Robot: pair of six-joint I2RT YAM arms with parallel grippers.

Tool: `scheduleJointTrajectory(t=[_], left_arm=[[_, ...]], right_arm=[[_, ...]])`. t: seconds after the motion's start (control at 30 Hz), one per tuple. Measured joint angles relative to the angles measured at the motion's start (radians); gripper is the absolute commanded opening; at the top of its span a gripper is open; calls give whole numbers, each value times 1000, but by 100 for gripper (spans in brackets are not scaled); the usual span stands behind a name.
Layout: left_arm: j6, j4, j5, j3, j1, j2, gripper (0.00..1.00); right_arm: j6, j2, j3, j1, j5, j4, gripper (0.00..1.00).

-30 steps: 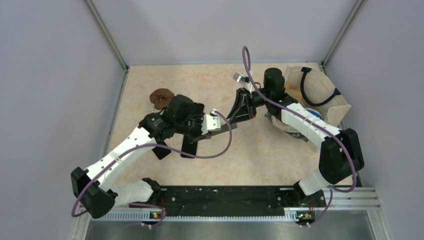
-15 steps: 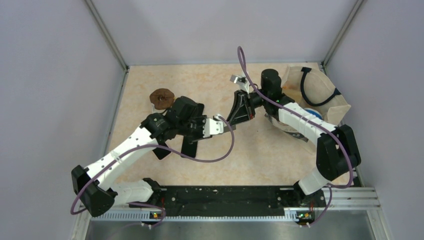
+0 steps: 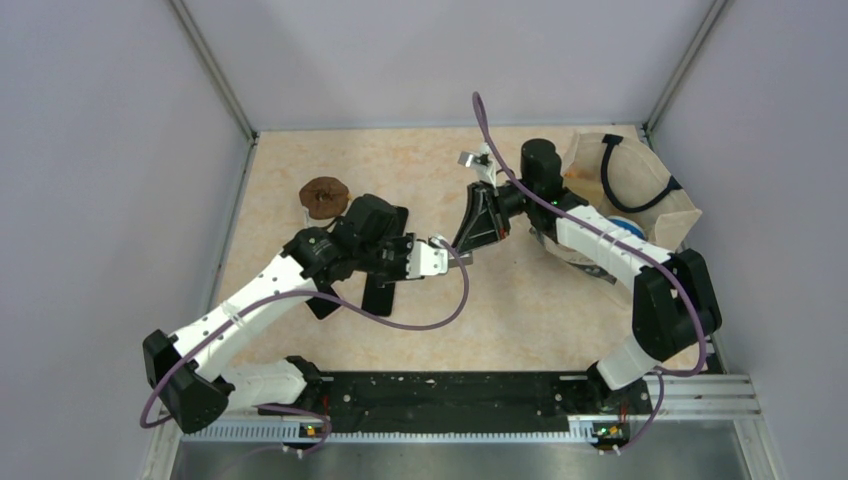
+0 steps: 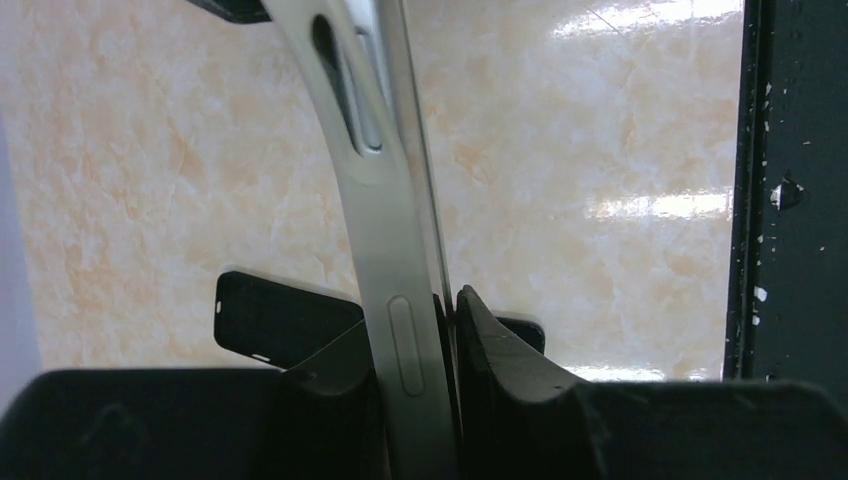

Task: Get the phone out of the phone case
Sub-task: Remove the phone case from the phone.

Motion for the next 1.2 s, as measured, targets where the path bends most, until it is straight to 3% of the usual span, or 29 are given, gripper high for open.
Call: scheduleJointTrajectory(t=[0.5,0.67,0.77,0.87,0.97,1.03,1.07,1.2], left_arm=[[53,-4,-24,0,-7,0,0],[31,13,-33,-1,-8,-2,0],[21,43,-34,-12,0,-4,0],[17,55,26,-40,2,-19,0],[0,58,79,-66,27,-40,0],[-21,64,115,-78,64,-53,0],[-29,71,130,-83,81,-59,0],[-79,104,203,-105,160,-85,0]], right_arm=[[58,10,0,5,0,11,2],[26,9,6,-13,3,-16,28],[-147,7,74,-19,65,-257,42],[-378,7,202,-21,211,-529,49],[-537,-23,276,-22,332,-676,61],[-589,-60,277,-22,389,-733,88],[-608,-77,277,-21,417,-758,95],[-669,-143,277,-22,508,-807,99]])
